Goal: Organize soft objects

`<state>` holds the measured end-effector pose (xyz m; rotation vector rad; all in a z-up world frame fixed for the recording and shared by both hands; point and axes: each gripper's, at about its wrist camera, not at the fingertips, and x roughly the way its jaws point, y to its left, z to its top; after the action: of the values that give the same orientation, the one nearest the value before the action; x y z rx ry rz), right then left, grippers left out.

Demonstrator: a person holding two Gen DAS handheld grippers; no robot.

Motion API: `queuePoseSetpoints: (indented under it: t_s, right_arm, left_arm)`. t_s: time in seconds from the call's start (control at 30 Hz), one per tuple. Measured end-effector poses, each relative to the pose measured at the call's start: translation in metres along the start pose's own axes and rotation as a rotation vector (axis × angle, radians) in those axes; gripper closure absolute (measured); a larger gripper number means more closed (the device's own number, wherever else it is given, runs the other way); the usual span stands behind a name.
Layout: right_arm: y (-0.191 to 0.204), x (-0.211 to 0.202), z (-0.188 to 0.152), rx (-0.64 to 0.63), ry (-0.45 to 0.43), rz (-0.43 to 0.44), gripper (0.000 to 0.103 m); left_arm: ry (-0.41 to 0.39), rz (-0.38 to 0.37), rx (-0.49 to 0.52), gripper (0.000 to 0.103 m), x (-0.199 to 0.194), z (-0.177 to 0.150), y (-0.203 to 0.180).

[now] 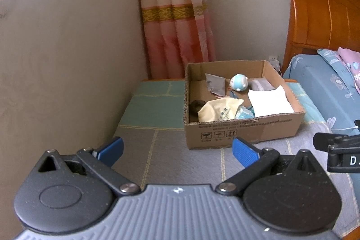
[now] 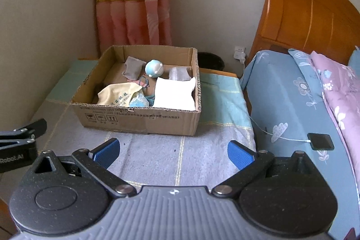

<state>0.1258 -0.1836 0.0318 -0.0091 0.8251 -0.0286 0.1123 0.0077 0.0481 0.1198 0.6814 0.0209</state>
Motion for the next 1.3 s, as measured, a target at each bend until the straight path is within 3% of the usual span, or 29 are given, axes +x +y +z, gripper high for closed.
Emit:
queuePoseSetpoints:
  t_s: [1.3]
  right_arm:
    - [0.001,-0.013,-0.007,0.018,-0.023,0.001,0.0]
  left_arm:
    - [0.027,-0.013,0.017,0.001,-0.005,-0.002,-0.008]
